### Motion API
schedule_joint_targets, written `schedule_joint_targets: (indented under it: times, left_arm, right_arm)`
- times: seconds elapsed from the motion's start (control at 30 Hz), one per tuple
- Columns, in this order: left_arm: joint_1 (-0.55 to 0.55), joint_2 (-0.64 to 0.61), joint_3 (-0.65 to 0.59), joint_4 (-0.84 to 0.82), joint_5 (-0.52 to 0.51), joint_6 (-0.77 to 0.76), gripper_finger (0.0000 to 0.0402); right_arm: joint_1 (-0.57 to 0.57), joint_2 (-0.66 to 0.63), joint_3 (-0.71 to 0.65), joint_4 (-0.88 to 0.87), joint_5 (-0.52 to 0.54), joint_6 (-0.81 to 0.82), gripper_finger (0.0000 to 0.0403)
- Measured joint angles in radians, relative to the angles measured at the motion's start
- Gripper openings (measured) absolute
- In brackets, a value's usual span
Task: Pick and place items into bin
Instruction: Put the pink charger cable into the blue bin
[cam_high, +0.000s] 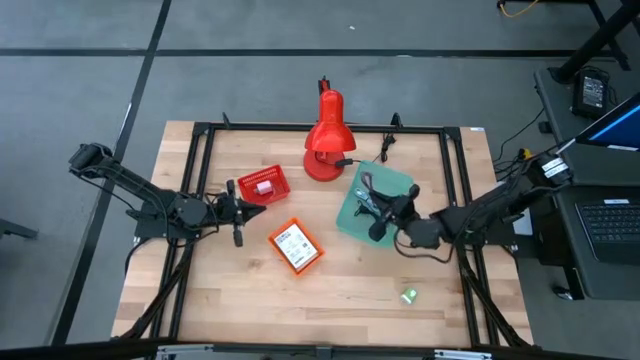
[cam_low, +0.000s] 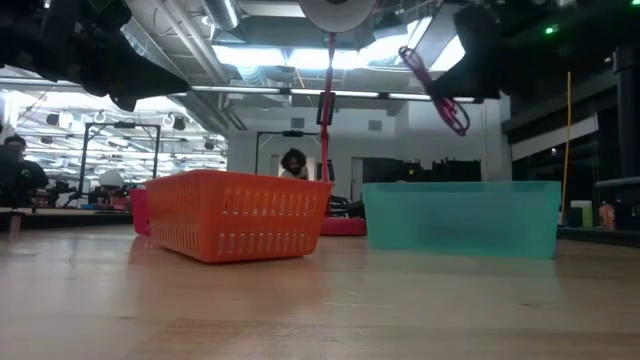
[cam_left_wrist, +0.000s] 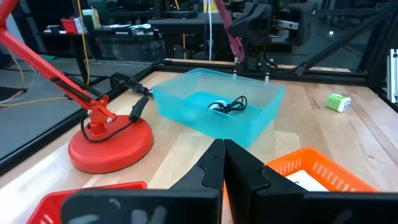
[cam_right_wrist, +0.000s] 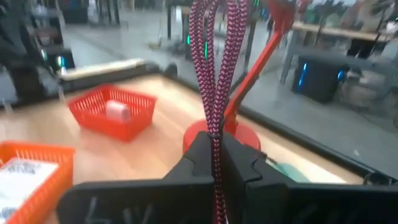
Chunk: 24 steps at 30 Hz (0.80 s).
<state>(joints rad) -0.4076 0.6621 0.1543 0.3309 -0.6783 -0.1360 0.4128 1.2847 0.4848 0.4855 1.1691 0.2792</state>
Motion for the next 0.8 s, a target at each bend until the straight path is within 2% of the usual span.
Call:
schedule_joint_targets:
  times: [0.1, 0.23, 0.33, 0.6, 0.8]
  left_arm:
    - [0.0, 0.0, 0.0, 0.0, 0.0, 0.0, 0.0002]
    - [0.0, 0.0, 0.0, -0.026, 0.0, -0.012, 0.0002]
    - [0.0, 0.0, 0.0, -0.06, 0.0, -0.033, 0.0002]
    - [0.0, 0.003, 0.0, -0.073, -0.004, -0.037, 0.0002]
    - [0.0, 0.003, 0.0, -0.073, -0.004, -0.037, 0.0002]
  right_arm:
    - [-0.049, -0.026, 0.072, -0.285, -0.078, 0.148, 0.0]
    - [-0.103, -0.056, 0.18, -0.763, -0.19, 0.454, 0.0]
    - [-0.123, -0.056, 0.22, -0.981, -0.261, 0.604, 0.0]
    - [-0.194, -0.056, 0.223, -1.028, -0.497, 0.602, 0.0]
    - [-0.259, -0.049, 0.222, -1.034, -0.536, 0.575, 0.0]
